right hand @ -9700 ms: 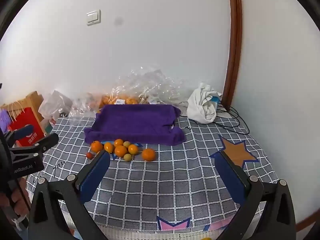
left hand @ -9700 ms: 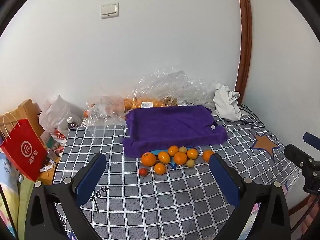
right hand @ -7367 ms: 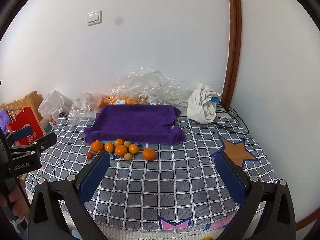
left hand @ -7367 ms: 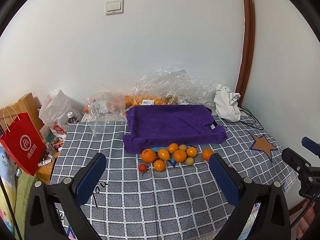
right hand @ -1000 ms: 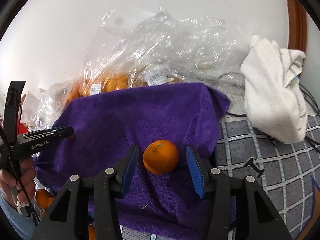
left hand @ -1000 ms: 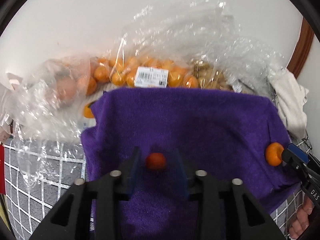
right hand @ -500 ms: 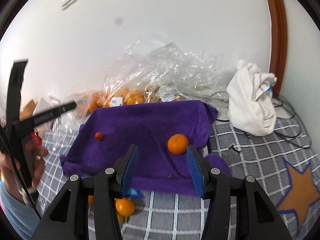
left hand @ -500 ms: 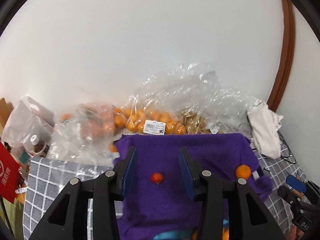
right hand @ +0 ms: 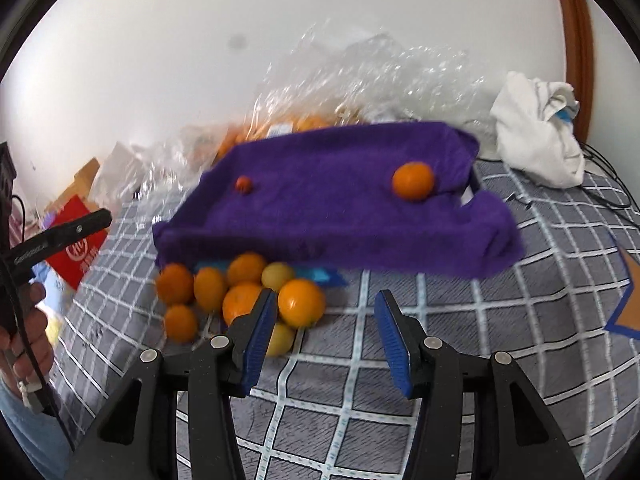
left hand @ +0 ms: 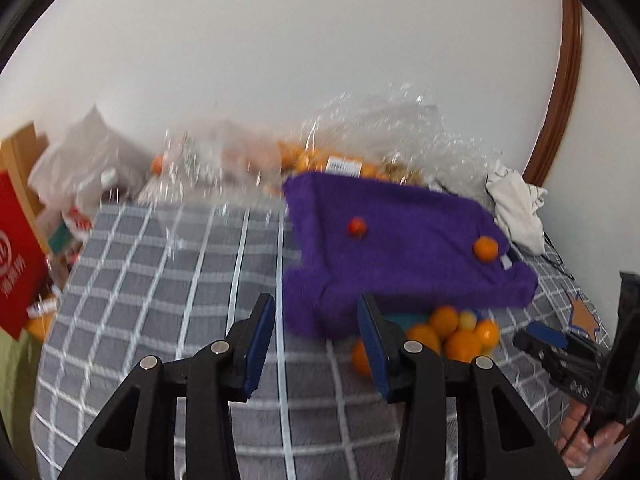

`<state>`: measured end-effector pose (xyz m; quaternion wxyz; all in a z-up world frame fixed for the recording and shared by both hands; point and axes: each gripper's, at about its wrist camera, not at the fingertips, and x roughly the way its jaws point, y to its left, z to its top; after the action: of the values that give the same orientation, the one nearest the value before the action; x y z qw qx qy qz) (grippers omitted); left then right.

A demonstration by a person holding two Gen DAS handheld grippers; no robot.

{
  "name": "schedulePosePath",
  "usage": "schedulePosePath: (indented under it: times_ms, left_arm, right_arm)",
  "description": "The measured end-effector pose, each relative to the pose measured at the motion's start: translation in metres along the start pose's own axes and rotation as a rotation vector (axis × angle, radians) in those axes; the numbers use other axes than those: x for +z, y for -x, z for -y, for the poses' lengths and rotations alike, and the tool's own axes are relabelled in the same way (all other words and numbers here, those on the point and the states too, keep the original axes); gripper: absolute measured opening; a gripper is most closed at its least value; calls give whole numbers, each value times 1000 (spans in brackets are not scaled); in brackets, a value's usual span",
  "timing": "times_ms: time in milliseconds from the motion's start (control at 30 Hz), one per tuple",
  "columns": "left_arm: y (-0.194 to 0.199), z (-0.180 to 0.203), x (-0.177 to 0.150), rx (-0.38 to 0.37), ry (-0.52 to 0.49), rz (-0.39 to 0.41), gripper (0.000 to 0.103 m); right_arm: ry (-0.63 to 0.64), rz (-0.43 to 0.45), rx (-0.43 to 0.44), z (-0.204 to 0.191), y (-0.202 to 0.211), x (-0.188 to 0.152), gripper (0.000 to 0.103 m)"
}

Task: Organize fruits
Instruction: 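Grasp another tangerine from the cluster with the right tool, then grasp the large stemmed tangerine with the left tool while the right tool holds its tangerine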

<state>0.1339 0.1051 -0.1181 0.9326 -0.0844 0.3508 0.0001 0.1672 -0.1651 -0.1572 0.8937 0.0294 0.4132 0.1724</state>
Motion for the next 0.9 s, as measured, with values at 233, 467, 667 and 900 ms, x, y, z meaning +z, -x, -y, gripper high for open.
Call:
schedulePosePath:
  times_ms: [233, 467, 667, 900]
  left_arm:
    - [-11, -10, -29, -51, 20, 35, 41]
    - [-11, -28, -34, -33, 93, 49, 41]
    - [-10, -33, -36, -54, 118, 48, 41]
    - [-18, -19, -42, -64, 53, 12, 41]
  right_arm:
    - [28, -56, 27, -10, -23, 2, 45]
    - [45, -107, 8, -13, -49, 6, 43]
    - [19, -79, 7, -1, -38, 5, 33]
    - [57, -55, -115, 24, -9, -12, 33]
